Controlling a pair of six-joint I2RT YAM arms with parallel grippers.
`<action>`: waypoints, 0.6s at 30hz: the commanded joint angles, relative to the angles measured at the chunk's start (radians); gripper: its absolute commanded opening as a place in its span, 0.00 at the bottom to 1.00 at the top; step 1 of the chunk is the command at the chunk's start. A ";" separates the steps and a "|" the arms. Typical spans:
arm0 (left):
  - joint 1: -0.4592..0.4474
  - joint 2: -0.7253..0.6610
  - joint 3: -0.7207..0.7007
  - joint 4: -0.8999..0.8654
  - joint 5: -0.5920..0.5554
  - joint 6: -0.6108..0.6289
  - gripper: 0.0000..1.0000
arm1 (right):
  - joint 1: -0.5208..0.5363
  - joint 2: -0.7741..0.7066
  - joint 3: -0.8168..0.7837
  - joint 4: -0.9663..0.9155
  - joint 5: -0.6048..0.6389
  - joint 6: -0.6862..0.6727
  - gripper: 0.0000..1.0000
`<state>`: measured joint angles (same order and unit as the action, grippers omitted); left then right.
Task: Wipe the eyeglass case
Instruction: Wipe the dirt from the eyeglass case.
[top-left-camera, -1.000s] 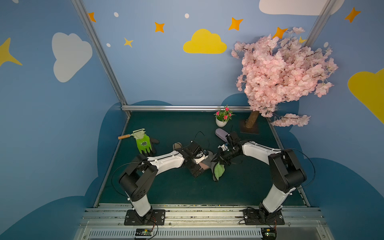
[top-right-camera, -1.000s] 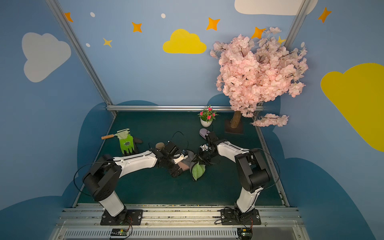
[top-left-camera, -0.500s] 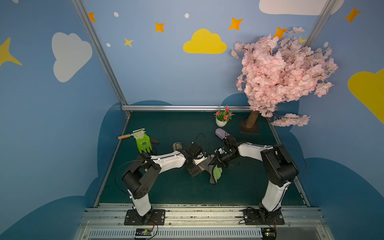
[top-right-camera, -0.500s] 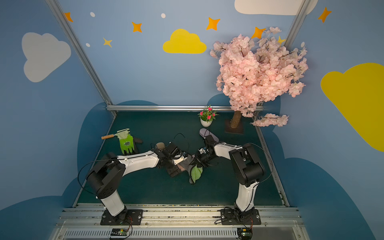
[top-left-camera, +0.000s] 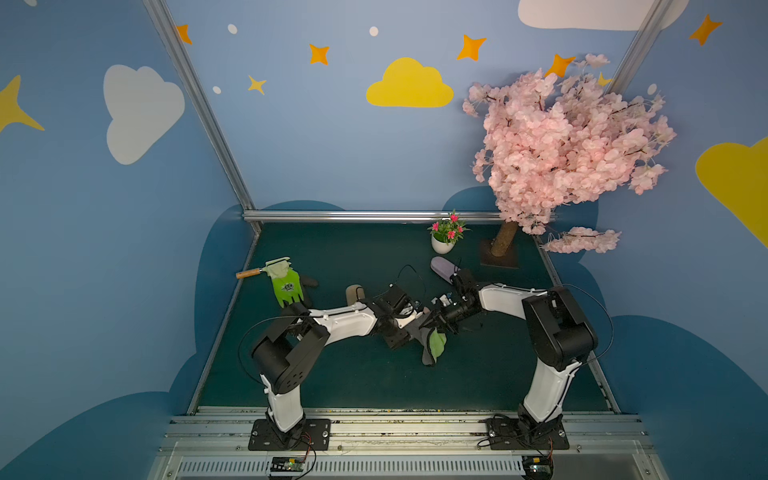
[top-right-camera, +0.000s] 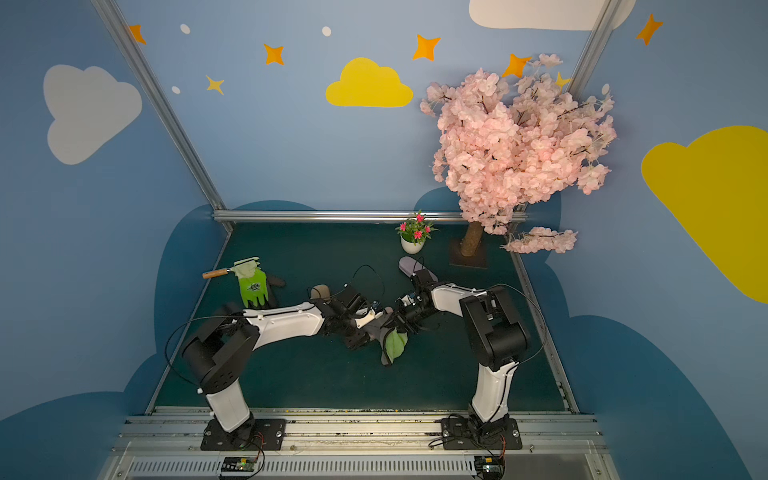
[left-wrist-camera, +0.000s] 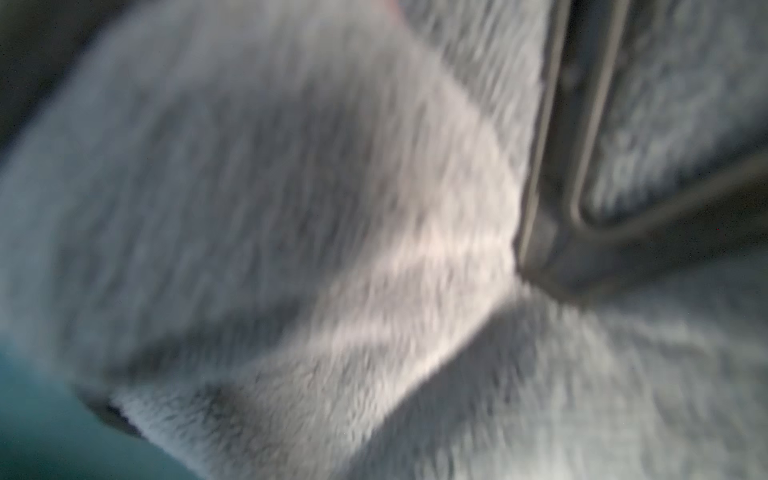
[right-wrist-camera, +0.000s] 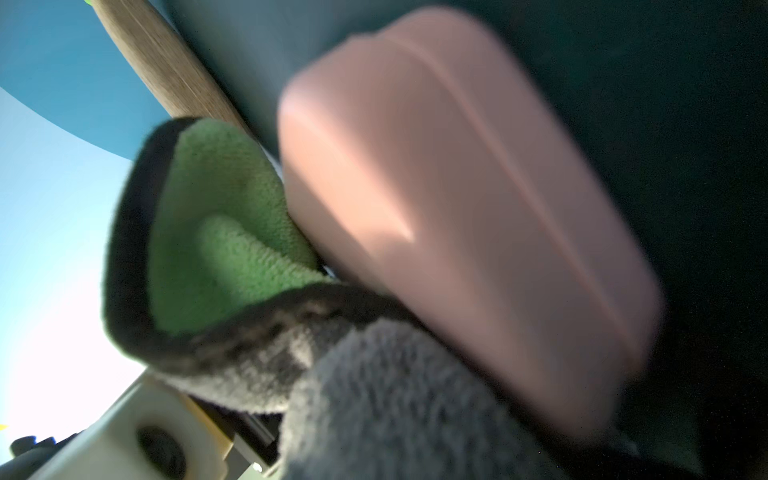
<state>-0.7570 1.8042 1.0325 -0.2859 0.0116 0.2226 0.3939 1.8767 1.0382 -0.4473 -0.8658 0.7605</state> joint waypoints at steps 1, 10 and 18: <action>0.002 0.002 -0.049 0.014 0.049 -0.039 0.44 | -0.112 -0.009 -0.007 -0.173 0.252 -0.108 0.00; -0.009 -0.040 -0.108 0.089 0.049 -0.003 0.26 | 0.064 -0.037 0.097 -0.231 0.310 -0.106 0.00; -0.011 -0.067 -0.092 0.095 0.122 -0.007 0.11 | 0.204 -0.062 0.165 -0.187 0.330 -0.009 0.00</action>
<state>-0.7479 1.7435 0.9268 -0.1726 0.0193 0.2089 0.6041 1.8408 1.1625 -0.6590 -0.5564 0.7296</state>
